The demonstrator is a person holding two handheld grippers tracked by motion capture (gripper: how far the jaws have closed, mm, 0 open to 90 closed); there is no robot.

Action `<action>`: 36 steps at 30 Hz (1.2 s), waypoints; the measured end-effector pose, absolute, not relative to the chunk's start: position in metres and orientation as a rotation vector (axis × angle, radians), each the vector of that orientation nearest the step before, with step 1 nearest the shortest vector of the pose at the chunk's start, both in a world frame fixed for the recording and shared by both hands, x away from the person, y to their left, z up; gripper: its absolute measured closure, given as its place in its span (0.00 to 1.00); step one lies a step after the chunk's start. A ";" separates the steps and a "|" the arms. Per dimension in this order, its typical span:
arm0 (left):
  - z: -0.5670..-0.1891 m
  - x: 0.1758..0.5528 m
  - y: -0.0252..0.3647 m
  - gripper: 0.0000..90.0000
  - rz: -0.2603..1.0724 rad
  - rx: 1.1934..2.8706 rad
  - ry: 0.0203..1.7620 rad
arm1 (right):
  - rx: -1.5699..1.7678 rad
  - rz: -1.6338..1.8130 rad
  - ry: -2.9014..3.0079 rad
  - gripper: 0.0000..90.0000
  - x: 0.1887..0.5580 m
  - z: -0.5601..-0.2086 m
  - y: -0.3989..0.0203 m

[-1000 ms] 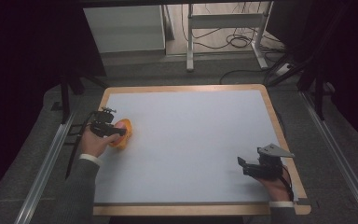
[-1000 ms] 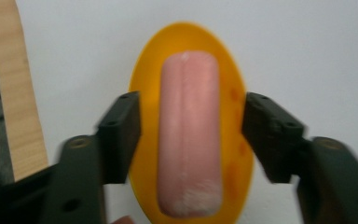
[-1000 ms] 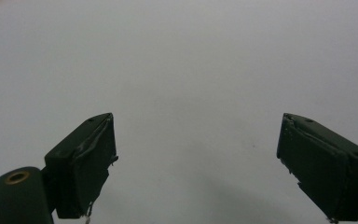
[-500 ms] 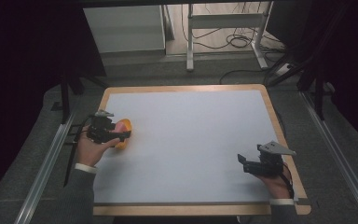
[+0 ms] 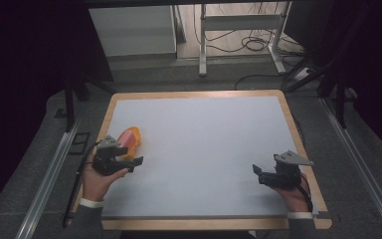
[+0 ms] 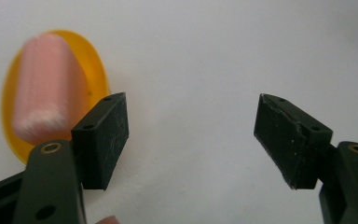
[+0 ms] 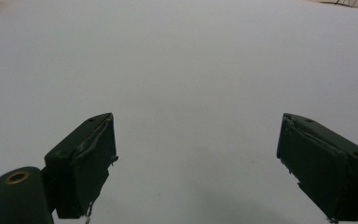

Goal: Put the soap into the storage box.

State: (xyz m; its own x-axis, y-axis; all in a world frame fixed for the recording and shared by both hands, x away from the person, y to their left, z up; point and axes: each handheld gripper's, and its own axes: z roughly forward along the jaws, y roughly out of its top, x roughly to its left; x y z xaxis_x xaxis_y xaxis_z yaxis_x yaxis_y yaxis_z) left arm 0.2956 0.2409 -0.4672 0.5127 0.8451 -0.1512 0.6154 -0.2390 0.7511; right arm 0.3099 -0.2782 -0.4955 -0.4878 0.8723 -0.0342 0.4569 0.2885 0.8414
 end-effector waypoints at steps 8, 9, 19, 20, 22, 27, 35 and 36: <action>-0.482 0.281 0.237 0.30 0.343 1.961 1.189 | 1.187 1.092 2.068 0.13 0.309 -0.496 -0.279; -0.483 0.279 0.236 0.30 0.338 1.967 1.183 | 1.187 1.091 2.068 0.13 0.309 -0.496 -0.279; -0.496 0.267 0.225 0.30 0.309 2.020 1.143 | 1.182 1.096 2.066 0.13 0.306 -0.494 -0.278; -0.496 0.267 0.225 0.30 0.309 2.020 1.143 | 1.182 1.096 2.066 0.13 0.306 -0.494 -0.278; -0.498 0.265 0.224 0.30 0.296 2.018 1.140 | 1.176 1.096 2.067 0.13 0.306 -0.494 -0.277; -0.505 0.263 0.222 0.30 0.284 2.033 1.149 | 1.170 1.097 2.074 0.13 0.305 -0.494 -0.275; -0.507 0.261 0.224 0.30 0.291 2.030 1.153 | 1.155 1.099 2.080 0.13 0.304 -0.493 -0.273; -0.507 0.261 0.224 0.30 0.291 2.030 1.153 | 1.155 1.099 2.080 0.13 0.304 -0.493 -0.273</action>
